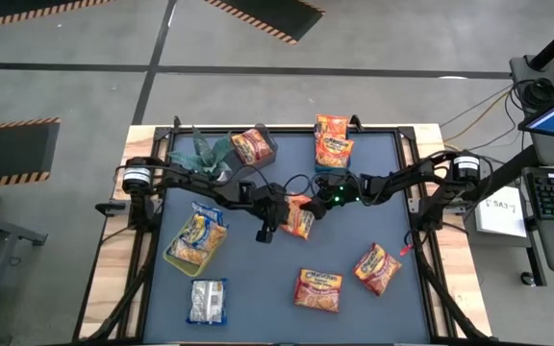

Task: Sort Maruchan noodles
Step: Put the orange noodle pack into the blue bin

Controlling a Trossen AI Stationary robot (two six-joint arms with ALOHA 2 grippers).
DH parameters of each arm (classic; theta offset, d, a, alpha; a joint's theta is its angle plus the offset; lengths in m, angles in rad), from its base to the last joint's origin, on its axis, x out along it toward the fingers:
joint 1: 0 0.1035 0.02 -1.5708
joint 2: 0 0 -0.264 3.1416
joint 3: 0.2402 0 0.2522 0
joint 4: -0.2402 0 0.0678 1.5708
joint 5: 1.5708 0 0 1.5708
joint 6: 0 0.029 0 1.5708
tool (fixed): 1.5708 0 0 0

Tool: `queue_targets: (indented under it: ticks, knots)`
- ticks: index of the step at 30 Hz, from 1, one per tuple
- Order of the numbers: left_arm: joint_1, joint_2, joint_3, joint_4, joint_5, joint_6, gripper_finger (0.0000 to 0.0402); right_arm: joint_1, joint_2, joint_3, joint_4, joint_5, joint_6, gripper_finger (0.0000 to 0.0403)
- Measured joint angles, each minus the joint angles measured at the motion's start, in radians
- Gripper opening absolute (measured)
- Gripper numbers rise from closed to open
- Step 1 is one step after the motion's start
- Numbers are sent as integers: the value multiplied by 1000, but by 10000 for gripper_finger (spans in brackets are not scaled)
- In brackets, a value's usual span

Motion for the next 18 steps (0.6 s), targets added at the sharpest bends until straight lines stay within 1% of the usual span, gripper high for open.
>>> queue_targets:
  ticks: [4, 9, 18]
  knots:
    - [0, -14, -2, -6, -6, 5, 1, 0, -1, 0, 4, -4, -1, 128]
    - [0, -29, -4, -15, -24, 10, 1, 0, -1, 1, 3, 0, -7, 125]
    - [0, -31, -4, -13, -21, 9, 1, 0, -4, 1, 0, -1, -17, 122]
